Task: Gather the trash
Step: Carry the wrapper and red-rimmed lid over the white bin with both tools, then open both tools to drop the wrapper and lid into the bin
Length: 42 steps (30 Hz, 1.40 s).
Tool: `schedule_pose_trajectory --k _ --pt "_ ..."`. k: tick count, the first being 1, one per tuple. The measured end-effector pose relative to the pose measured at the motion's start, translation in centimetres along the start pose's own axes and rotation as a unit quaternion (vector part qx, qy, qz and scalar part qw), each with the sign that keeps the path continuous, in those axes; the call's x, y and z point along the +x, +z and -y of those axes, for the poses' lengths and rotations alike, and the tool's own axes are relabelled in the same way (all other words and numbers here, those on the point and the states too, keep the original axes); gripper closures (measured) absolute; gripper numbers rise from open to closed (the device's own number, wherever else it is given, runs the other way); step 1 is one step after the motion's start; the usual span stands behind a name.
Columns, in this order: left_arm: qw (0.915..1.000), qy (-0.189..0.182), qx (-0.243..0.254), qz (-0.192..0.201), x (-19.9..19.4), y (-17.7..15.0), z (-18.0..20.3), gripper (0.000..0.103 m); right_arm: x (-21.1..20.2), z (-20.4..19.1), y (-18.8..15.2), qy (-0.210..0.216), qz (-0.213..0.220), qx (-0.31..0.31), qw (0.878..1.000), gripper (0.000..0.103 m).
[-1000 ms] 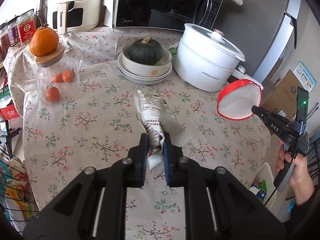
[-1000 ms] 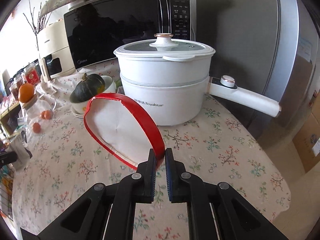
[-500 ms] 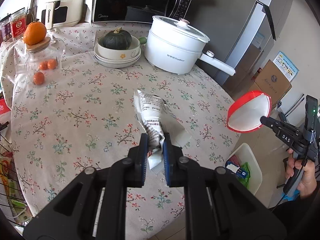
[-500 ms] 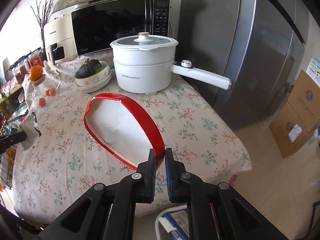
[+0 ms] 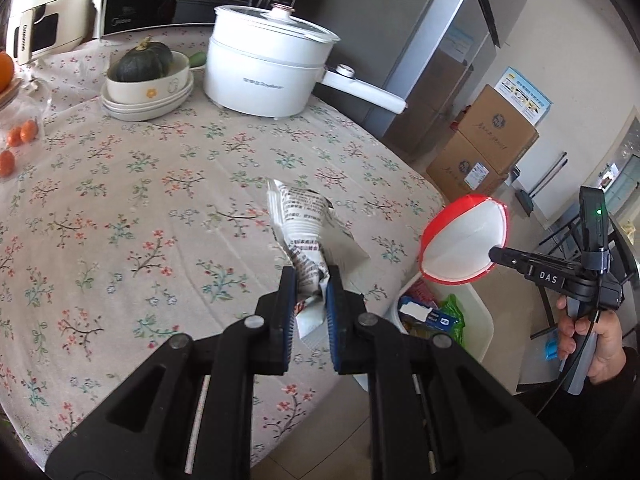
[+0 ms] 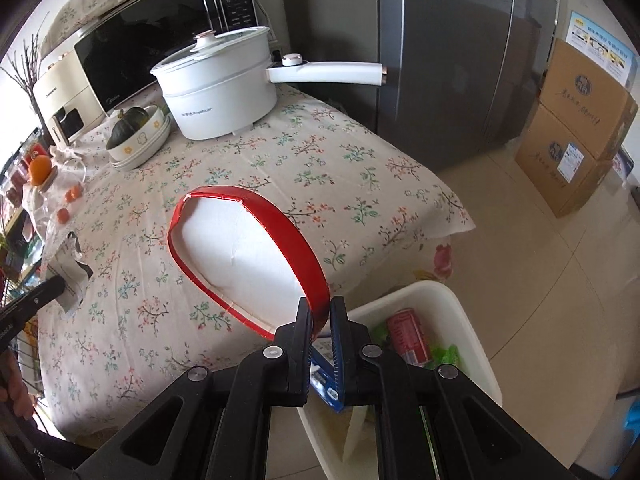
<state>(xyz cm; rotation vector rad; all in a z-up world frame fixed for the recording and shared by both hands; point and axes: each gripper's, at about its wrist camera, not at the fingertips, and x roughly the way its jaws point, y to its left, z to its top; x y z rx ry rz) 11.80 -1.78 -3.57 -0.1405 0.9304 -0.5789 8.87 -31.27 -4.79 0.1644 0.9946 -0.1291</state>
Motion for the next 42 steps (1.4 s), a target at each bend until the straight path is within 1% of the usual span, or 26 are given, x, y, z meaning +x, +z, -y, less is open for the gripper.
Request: schedule_pose_trajectory --k 3,8,13,18,21,24,28,33,35,37,40,42 --pt "0.9995 -0.018 0.024 -0.009 0.9 -0.3 2.2 0.087 0.2 1.3 -0.8 -0.005 -0.01 0.007 1.0 0.094" --pt "0.9975 -0.039 0.05 -0.032 2.9 -0.7 5.3 0.087 0.0 4.3 -2.2 -0.018 -0.022 0.026 0.999 0.094" --pt "0.9932 -0.063 0.08 -0.057 5.0 -1.4 8.8 0.087 0.1 7.7 -3.7 -0.036 -0.04 0.051 0.997 0.094" --pt "0.9852 -0.088 0.121 -0.084 6.8 -3.1 12.5 0.087 -0.7 10.5 -5.0 -0.047 -0.039 0.07 0.996 0.094" --pt "0.9799 -0.096 0.147 -0.096 7.8 -4.0 14.6 0.087 -1.5 12.0 -5.4 -0.051 -0.034 0.084 0.995 0.094" --pt "0.9745 -0.109 0.161 -0.112 8.8 -4.8 16.3 0.087 -2.0 13.0 -5.7 -0.06 -0.032 0.092 0.993 0.094" --pt "0.967 -0.111 0.185 -0.134 10.5 -5.9 18.0 0.087 -2.3 14.2 -6.3 -0.078 -0.035 0.096 0.992 0.094" --pt "0.9581 -0.131 0.199 -0.16 12.2 -7.0 19.8 0.086 -2.5 16.0 -7.2 -0.084 -0.041 0.113 0.989 0.094" --pt "0.9546 -0.141 0.204 -0.165 12.7 -7.2 20.6 0.086 -2.7 16.7 -7.6 -0.085 -0.042 0.122 0.988 0.094" --pt "0.9519 -0.142 0.214 -0.166 13.1 -7.4 21.3 0.086 -2.9 17.5 -7.9 -0.086 -0.04 0.132 0.987 0.094" --pt "0.9501 -0.14 0.225 -0.165 13.7 -7.7 22.2 0.085 -3.0 18.5 -8.3 -0.089 -0.042 0.141 0.985 0.094" --pt "0.9491 -0.139 0.231 -0.163 13.8 -7.9 22.6 0.082 -3.0 19.2 -8.5 -0.09 -0.044 0.145 0.984 0.093"
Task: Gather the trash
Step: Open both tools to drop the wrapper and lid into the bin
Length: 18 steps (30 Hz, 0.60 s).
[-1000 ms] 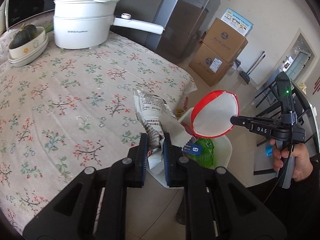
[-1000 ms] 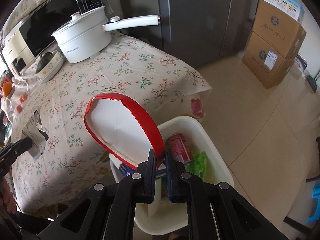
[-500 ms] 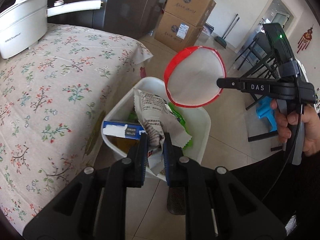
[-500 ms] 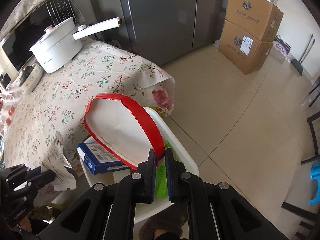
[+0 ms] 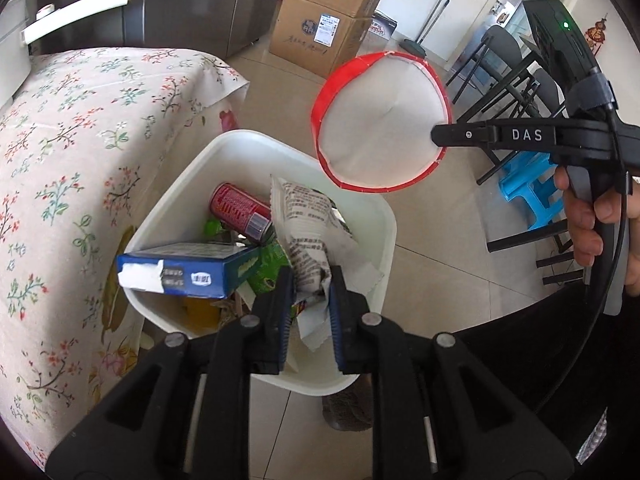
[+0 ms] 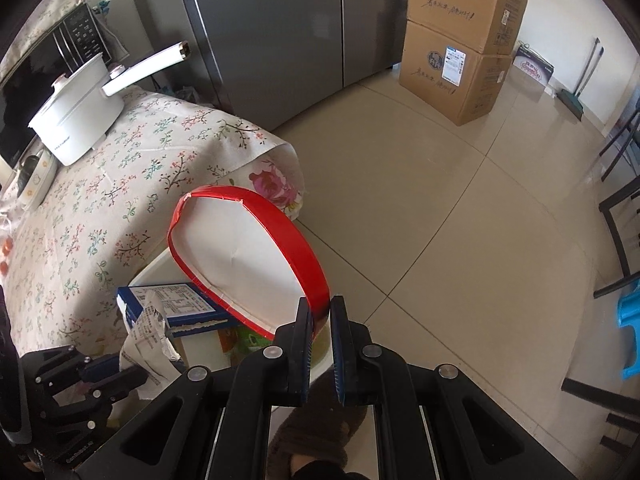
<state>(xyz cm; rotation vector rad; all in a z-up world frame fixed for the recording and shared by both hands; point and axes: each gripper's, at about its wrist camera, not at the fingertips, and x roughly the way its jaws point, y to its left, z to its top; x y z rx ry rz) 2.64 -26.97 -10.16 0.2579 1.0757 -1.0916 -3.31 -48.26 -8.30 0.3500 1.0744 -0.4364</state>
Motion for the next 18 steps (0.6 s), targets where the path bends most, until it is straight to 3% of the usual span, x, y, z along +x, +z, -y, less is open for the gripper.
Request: schedule_pose_trajectory --k 2,5,11,14,18 --pt "0.9999 0.011 0.006 0.003 0.0 0.1 0.2 0.066 0.1 0.4 0.0 -0.002 -0.001 0.001 1.0 0.094" --pt "0.9998 0.017 0.003 0.013 -0.6 0.2 0.0 0.052 0.1 0.7 0.1 -0.002 -0.002 0.006 1.0 0.093" --pt "0.9981 0.04 -0.028 0.038 -3.4 -0.1 -1.6 0.036 0.4 -0.8 0.3 -0.003 -0.006 -0.015 1.0 0.093" --pt "0.9947 0.073 -0.047 0.056 -5.2 -0.6 -2.7 0.022 1.1 -2.0 0.2 0.002 -0.022 -0.03 0.999 0.093" --pt "0.9884 0.119 -0.074 0.06 -7.2 -1.8 -4.5 0.018 2.4 -3.1 -0.2 0.004 -0.051 -0.044 0.998 0.093"
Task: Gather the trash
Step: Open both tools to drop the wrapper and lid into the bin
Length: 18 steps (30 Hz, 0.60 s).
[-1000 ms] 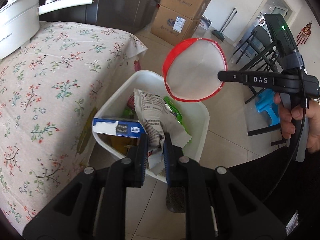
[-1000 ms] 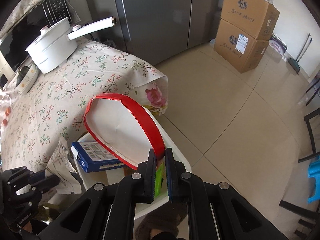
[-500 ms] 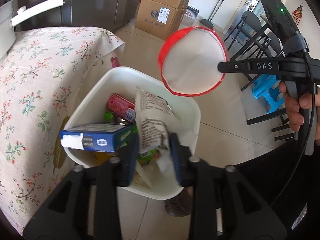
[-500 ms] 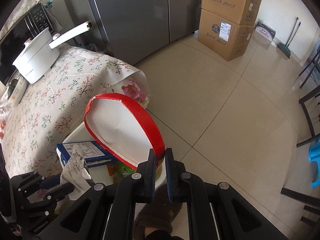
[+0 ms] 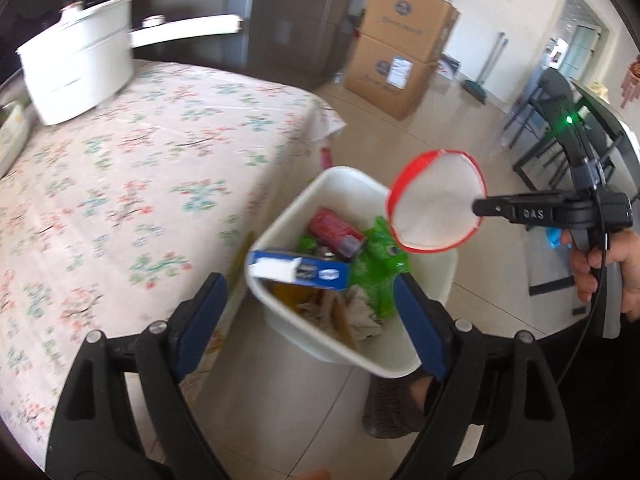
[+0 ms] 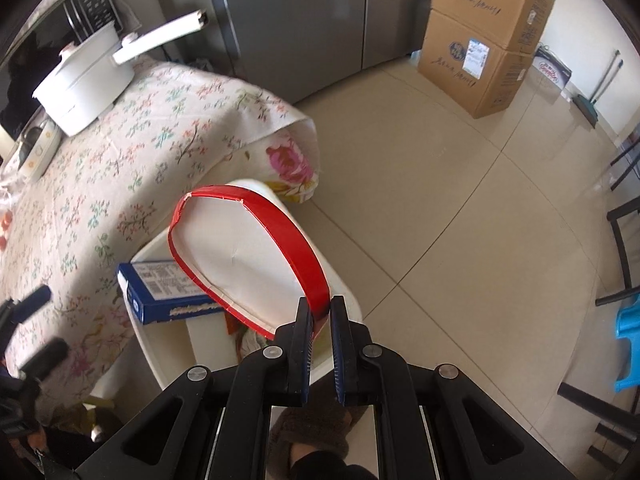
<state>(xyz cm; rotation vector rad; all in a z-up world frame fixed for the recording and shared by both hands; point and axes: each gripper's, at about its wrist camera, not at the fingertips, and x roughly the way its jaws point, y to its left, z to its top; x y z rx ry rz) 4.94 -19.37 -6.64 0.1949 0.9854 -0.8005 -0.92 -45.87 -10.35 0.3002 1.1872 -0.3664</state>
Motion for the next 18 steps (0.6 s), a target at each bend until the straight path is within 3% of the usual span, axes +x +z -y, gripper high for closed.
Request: schedule_pose_trajectory --k 8,9,12,18 --pt "0.997 0.066 -0.036 0.016 -2.7 -1.5 -3.4 0.007 0.9 -1.2 -0.5 0.018 -0.02 -0.005 1.0 0.09" --pt "0.9964 0.073 -0.039 0.018 -3.1 -1.7 -3.7 0.006 0.8 -1.4 -0.5 0.021 -0.019 -0.004 1.0 0.083" --pt "0.9944 0.09 -0.05 0.026 -4.4 -2.2 -4.5 0.004 -0.5 -2.2 -0.5 0.022 0.006 -0.002 1.0 0.036" --pt "0.988 0.124 -0.083 0.042 -7.1 -3.7 -6.3 0.001 -5.4 -5.4 -1.3 0.028 0.084 -0.027 0.996 0.032"
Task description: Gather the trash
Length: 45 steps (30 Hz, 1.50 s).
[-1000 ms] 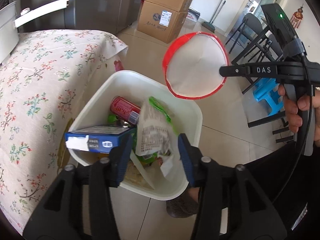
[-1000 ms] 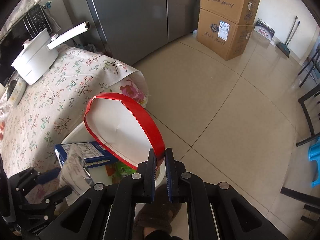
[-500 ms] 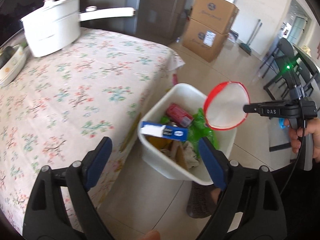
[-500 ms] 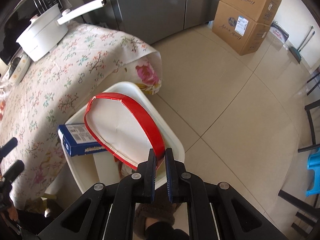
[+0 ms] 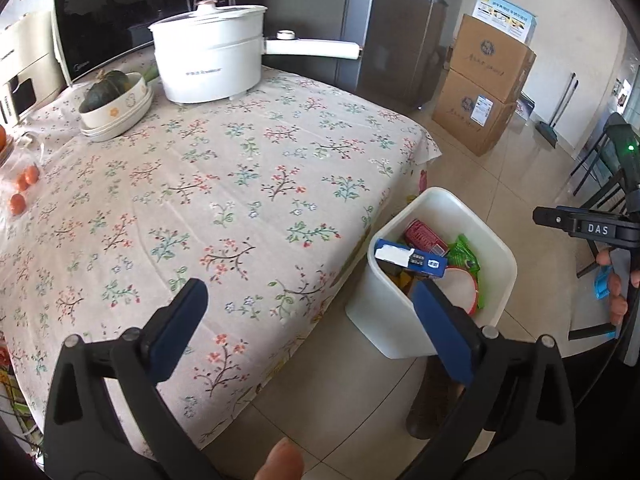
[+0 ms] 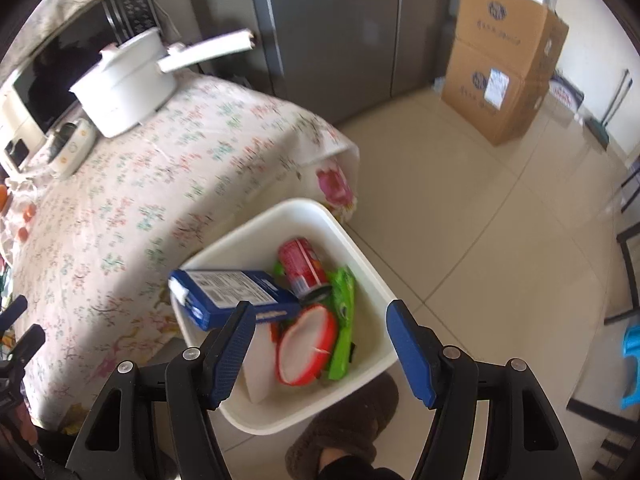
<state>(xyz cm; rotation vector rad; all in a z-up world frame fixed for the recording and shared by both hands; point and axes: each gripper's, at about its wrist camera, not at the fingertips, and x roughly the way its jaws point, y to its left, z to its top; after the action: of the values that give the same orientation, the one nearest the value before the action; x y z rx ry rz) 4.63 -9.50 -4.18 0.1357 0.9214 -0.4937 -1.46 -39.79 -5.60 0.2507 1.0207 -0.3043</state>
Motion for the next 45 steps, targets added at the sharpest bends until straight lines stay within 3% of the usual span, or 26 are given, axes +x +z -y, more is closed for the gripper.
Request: schedule_pose_trajectory --k 9,15,21,45 --pt "0.996 0.064 -0.051 0.036 -3.9 -1.8 -3.4 0.001 -6.2 -8.0 -2.9 0.034 0.105 -0.058 0.992 0.016" --pt "0.9897 0.103 -0.079 0.061 -5.9 -3.3 -5.3 0.001 -7.6 -11.5 -4.6 0.045 0.138 -0.077 0.986 0.013" --pt "0.9867 0.116 -0.084 0.077 -7.1 -3.9 -6.1 0.001 -8.2 -13.1 -4.7 0.022 0.164 -0.08 0.983 0.013" --pt "0.9845 0.113 -0.097 0.092 -8.5 -4.1 -6.8 0.001 -7.3 -16.0 -4.8 0.02 0.153 -0.101 0.983 0.012"
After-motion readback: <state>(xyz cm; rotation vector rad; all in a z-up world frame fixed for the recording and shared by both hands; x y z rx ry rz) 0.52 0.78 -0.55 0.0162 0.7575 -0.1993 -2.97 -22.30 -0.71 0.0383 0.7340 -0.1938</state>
